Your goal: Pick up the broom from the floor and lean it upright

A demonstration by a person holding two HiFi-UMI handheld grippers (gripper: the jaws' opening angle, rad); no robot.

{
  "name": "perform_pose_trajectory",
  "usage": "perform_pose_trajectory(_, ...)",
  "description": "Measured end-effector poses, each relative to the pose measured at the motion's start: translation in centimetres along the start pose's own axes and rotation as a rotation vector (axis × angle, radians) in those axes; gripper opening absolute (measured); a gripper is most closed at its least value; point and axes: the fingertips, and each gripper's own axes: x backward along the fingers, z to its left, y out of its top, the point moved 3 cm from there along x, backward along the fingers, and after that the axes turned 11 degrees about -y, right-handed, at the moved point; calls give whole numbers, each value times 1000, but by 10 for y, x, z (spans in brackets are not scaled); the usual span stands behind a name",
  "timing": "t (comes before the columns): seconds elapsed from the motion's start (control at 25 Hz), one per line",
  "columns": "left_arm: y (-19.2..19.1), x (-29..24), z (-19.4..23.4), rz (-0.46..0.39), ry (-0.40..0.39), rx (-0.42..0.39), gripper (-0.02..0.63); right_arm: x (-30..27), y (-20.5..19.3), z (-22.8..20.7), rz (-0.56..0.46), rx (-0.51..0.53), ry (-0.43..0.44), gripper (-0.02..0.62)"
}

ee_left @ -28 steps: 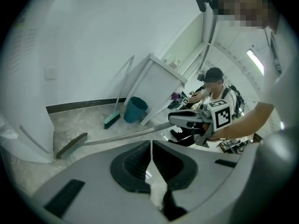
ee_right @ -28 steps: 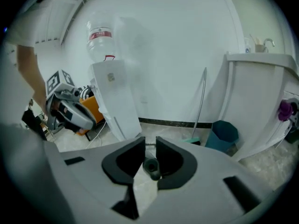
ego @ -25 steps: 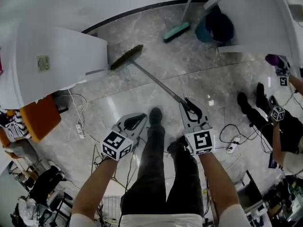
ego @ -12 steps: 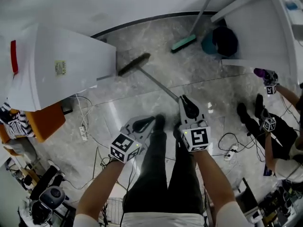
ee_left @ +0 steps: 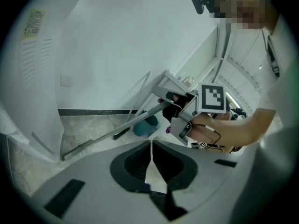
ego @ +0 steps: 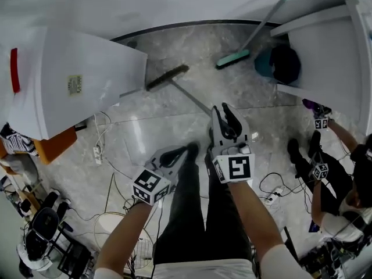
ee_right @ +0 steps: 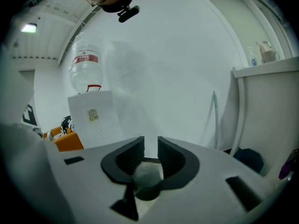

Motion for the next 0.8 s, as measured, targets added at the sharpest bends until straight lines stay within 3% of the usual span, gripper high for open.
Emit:
perform_pose_trajectory(0.08,2,-4,4,-27,35,9,12,-12,-1,7,8,-9,45,97)
perform_pose_trajectory(0.32,20,-11,16,-77,83,62,12,-43,1,20,45,64,134,24)
perform_pose_trajectory(0.4,28,-9,21,-88,96,76,12,-55,11,22,52,63,148,-2)
perform_pose_trajectory(0.6,54,-5,18,-133,138,84,12,-73,41,20,11,98,179,-5)
perform_pose_trajectory(0.8,90,10,16,-179,167,77,12,-91,75,35,34,114,194,-5)
